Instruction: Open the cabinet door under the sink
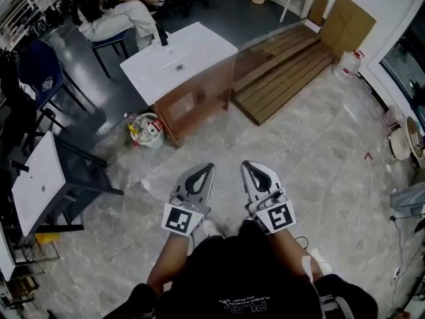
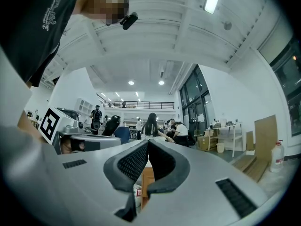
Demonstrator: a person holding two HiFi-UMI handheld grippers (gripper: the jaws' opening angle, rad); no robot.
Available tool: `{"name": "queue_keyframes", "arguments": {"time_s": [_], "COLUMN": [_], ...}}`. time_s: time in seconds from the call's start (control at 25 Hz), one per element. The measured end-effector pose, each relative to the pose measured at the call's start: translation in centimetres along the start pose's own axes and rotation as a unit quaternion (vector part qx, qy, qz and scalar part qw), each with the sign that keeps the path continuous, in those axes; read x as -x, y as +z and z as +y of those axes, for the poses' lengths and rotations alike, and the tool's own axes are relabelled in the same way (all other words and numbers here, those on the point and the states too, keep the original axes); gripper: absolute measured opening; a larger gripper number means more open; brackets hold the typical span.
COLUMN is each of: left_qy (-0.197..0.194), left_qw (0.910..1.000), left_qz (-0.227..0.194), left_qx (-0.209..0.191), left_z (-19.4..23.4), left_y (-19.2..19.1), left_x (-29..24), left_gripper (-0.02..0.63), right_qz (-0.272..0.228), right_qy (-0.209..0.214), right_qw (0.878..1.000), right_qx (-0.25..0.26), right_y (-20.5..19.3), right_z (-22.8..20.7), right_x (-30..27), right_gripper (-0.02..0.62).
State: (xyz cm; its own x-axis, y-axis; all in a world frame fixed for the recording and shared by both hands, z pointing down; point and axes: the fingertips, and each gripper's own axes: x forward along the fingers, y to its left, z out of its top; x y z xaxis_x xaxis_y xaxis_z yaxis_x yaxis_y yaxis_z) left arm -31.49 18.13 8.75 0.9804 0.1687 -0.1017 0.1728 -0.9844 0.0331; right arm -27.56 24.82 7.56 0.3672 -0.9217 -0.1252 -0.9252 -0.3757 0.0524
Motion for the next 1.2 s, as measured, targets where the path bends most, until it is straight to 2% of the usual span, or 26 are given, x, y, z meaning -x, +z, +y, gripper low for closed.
{"name": "queue_keyframes", "arguments": {"time_s": [0.16, 0.32, 0.44, 0.6, 0.76, 1.04, 1.2], "left_qy": [0.0, 0.005, 0.013, 0.025, 0.041, 0.066, 0.079], "left_qw": [1.0, 1.0, 0.9999, 0.9996, 0.9989, 0.9963, 0.9947], "left_qz": [-0.006, 0.001, 0.006, 0.014, 0.022, 0.053, 0.063], "left_qx": [0.007, 0.007, 0.004, -0.001, -0.009, -0.014, -0.02], "left_z": [0.5, 1.1, 1.9, 2.9, 4.1, 5.8, 6.2], "left_y": [0.2, -0.6, -1.1, -1.7, -2.1, -4.4, -4.9], "left_x": [-0.7, -2.4, -4.3, -8.0, -11.6, -17.5, -20.1], "left_gripper": [0.021, 0.021, 0.021, 0.021, 0.021, 0.021, 0.021], "right_qz": [0.005, 0.013, 0.019, -0.005, -0.003, -0.008, -0.014], "right_qy": [0.007, 0.012, 0.015, 0.026, 0.042, 0.084, 0.102], "right_qw": [1.0, 1.0, 1.0, 1.0, 0.999, 0.996, 0.995], "right_qx": [0.01, 0.015, 0.01, -0.013, -0.02, 0.008, -0.001], "right_y": [0.0, -0.9, -1.9, -1.7, -2.6, -4.0, -4.5], "right_z": [0.2, -1.5, -3.5, -6.8, -10.3, -14.7, -16.4], "right_x": [-0.8, -1.6, -2.6, -4.7, -6.7, -9.7, -11.0], "right_gripper": [0.025, 0.025, 0.025, 0.025, 0.025, 0.025, 0.025]}}
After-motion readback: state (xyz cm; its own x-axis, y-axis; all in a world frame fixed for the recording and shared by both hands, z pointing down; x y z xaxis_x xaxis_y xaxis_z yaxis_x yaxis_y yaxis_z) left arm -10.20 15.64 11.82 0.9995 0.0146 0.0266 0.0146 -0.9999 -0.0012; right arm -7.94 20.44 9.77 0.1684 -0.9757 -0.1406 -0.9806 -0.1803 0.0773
